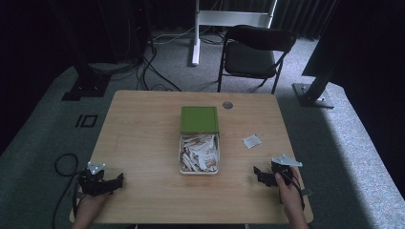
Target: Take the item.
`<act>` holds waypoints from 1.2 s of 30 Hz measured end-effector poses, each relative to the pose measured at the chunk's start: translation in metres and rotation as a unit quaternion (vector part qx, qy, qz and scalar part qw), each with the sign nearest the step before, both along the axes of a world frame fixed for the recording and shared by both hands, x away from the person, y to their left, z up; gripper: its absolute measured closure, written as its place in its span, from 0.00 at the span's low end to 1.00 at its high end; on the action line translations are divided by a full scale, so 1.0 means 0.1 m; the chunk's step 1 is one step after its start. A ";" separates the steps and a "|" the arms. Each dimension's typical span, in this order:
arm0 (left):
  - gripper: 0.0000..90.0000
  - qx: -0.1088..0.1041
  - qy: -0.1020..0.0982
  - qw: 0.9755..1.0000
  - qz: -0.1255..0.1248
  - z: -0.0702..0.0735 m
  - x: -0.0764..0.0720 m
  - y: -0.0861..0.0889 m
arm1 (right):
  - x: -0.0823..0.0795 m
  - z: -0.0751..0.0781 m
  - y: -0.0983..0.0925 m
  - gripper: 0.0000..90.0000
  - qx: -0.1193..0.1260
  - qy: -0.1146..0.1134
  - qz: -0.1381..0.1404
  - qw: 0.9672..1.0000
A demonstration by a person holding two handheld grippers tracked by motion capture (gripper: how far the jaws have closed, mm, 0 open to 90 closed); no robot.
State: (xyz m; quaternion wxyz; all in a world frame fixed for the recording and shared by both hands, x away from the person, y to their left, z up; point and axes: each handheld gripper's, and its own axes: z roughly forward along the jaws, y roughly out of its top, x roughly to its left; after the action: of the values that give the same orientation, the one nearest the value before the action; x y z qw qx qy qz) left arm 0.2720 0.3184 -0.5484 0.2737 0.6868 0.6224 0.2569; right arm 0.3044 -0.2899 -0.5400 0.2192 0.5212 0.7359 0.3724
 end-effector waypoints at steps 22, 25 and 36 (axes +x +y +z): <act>0.03 0.000 -0.001 1.000 0.000 0.00 0.00 0.00 | -0.31 -0.11 -0.10 0.15 -0.002 -0.009 -0.067 0.998; 0.03 0.000 -0.001 1.000 0.000 0.00 0.00 0.00 | -0.34 -0.12 -0.10 0.15 -0.017 -0.002 -0.070 0.997; 0.03 0.000 -0.001 1.000 0.000 0.00 0.00 0.00 | -0.39 -0.14 -0.20 0.15 -0.033 0.030 -0.119 0.992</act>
State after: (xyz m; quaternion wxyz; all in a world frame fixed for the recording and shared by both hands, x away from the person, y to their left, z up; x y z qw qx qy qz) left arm 0.2720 0.3184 -0.5485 0.2740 0.6866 0.6222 0.2576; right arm 0.2649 -0.3103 -0.5541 0.2565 0.6086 0.6868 0.3037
